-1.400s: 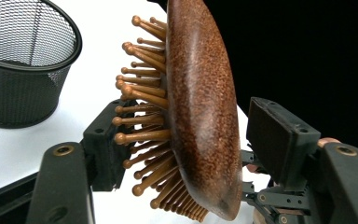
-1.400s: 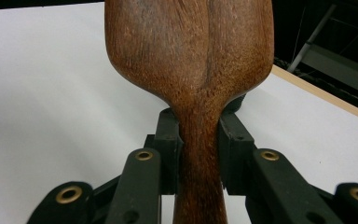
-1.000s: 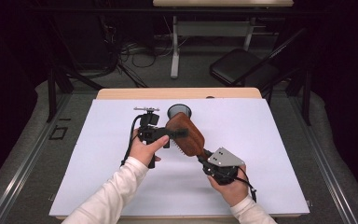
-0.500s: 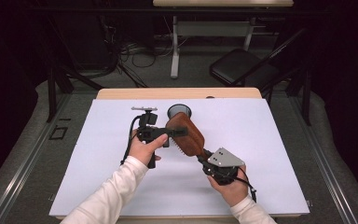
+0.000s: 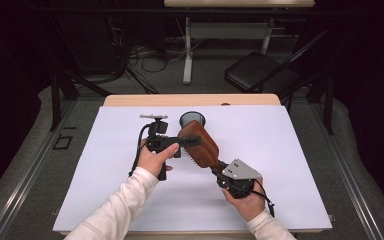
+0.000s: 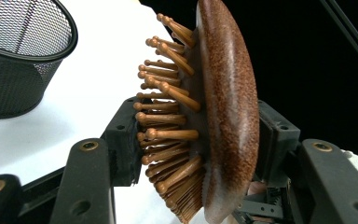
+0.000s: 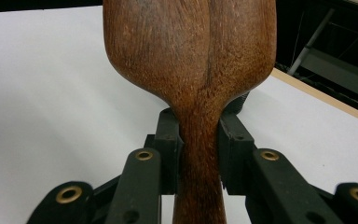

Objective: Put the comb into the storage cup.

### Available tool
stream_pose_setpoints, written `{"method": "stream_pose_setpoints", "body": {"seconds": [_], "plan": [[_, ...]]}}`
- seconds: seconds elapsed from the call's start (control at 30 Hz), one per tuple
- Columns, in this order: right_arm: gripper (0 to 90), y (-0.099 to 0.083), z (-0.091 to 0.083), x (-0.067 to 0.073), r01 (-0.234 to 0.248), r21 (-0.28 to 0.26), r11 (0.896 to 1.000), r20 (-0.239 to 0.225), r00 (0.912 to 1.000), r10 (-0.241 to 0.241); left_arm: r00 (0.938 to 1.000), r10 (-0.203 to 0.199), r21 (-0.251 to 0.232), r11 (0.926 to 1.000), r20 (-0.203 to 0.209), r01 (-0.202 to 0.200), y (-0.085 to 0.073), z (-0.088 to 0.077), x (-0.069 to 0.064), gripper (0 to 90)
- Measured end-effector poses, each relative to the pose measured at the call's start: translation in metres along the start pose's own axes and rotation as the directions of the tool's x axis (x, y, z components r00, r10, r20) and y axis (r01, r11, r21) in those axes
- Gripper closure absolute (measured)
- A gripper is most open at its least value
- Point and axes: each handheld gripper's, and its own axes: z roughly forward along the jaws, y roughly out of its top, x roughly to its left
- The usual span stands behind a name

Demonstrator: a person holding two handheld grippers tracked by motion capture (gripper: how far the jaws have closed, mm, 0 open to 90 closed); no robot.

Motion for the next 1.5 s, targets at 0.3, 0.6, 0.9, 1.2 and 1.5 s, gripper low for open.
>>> {"method": "stream_pose_setpoints", "body": {"seconds": [0.3,0.6,0.9,1.2,1.5], "plan": [[72.3,-0.0008,0.0009,0.0004,-0.002,0.000,1.000,0.001,1.0000,0.002,0.9999,-0.006,0.001,1.0000,0.014,0.006,0.0002,-0.0005,0.0017,45.5],[72.3,-0.0014,0.0014,0.0007,-0.004,-0.004,1.000,0.002,1.0000,0.004,0.9991,-0.032,0.003,0.9995,0.029,0.032,0.0002,-0.0010,0.0010,47.5],[72.3,-0.0025,0.0025,0.0008,-0.002,0.001,1.000,-0.005,1.0000,0.002,0.9992,-0.032,0.011,0.9994,0.025,0.032,-0.0001,-0.0013,0.0013,48.7],[72.2,-0.0032,0.0031,0.0011,-0.007,0.004,1.000,-0.011,0.9999,0.007,0.9989,-0.039,0.019,0.9991,0.025,0.039,-0.0001,-0.0015,0.0018,49.6],[72.0,-0.0034,0.0033,0.0009,-0.008,0.005,1.000,-0.013,0.9999,0.008,0.9981,-0.056,0.023,0.9982,0.027,0.055,0.0005,-0.0009,0.0028,49.9]]}}
